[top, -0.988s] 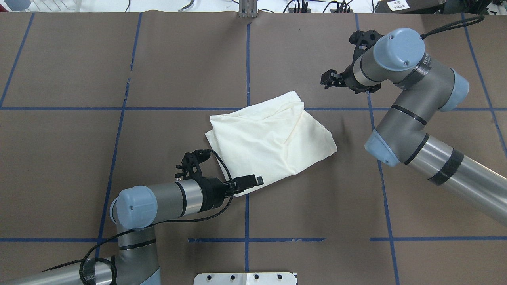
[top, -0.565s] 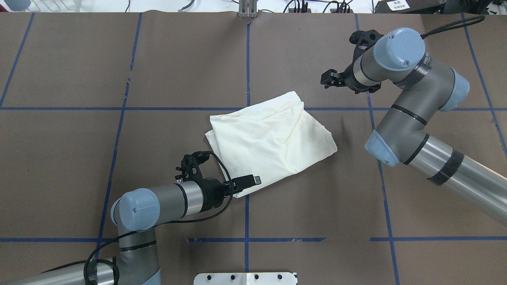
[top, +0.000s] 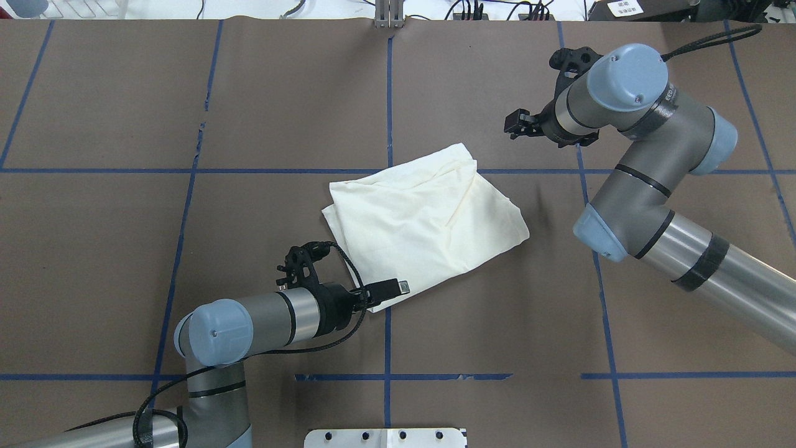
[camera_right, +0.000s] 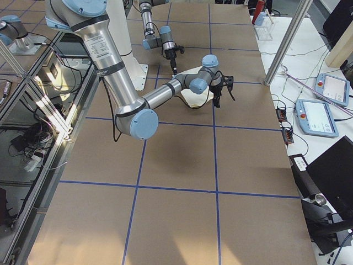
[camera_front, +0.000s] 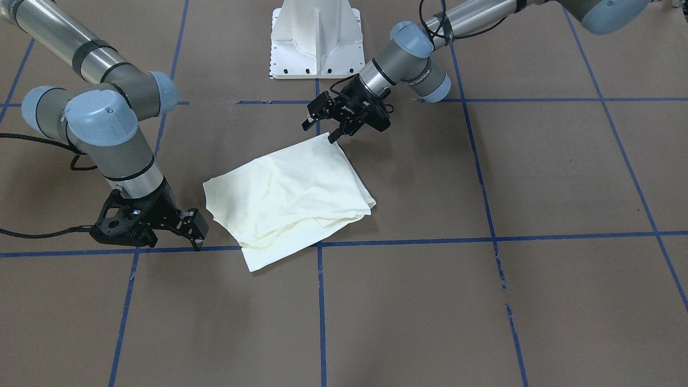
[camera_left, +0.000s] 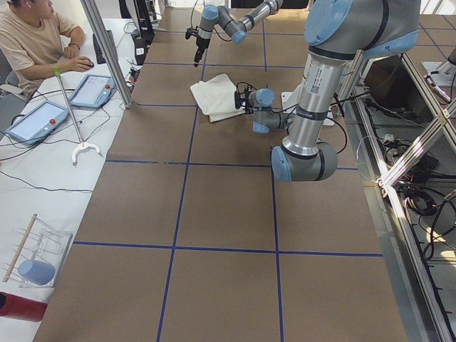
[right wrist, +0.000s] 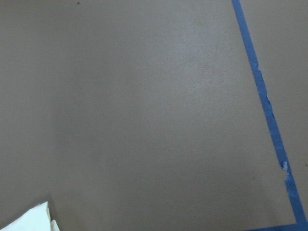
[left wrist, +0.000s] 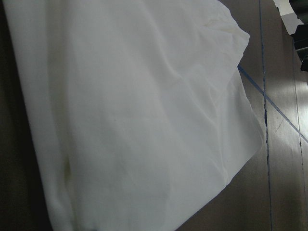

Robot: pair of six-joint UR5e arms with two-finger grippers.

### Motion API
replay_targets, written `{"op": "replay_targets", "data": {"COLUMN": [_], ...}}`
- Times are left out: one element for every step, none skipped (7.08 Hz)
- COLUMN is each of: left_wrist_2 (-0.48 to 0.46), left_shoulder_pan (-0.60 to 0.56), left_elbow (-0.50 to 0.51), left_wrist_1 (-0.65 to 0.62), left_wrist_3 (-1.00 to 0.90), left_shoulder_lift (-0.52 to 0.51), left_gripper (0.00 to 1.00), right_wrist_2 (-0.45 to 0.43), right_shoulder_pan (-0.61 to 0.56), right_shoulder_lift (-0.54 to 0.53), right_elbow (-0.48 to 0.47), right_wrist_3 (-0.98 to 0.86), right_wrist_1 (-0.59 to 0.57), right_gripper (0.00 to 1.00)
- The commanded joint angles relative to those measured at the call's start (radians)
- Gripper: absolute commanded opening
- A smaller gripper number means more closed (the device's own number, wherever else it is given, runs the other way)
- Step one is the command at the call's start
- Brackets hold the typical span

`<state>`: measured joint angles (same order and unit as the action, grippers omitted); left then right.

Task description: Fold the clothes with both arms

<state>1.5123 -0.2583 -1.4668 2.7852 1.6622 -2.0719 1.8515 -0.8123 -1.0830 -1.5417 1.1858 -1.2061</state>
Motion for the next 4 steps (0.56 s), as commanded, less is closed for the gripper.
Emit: {"op": "replay_targets", "data": {"left_wrist_2": [0.0,0.002,0.006,0.041], "left_shoulder_pan": [0.002,0.001,-0.001,-0.005], "left_elbow": [-0.004,-0.013,-0.068,-0.167], "left_wrist_1": [-0.009,-0.039,-0.117,-0.274], "left_wrist_3": [-0.001,-0.001,-0.005,-0.05], "left_shoulder_lift": [-0.002,-0.002,-0.002,-0.004], "left_gripper": [1.0,1.0,1.0,1.0], "right_wrist_2": [0.002,0.002,0.003,0.006], "right_shoulder_pan": [-0.001,-0.001,-0.001,-0.002], "right_shoulder_lift": [0.0,0.0,0.0,-0.002], "right_elbow": [0.0,-0.002,-0.015,-0.031], "right_wrist_3": [0.0,0.0,-0.002,-0.002], "right_wrist_1": [0.0,0.0,-0.007,-0.018], "right_gripper": [1.0,1.0,1.0,1.0]}}
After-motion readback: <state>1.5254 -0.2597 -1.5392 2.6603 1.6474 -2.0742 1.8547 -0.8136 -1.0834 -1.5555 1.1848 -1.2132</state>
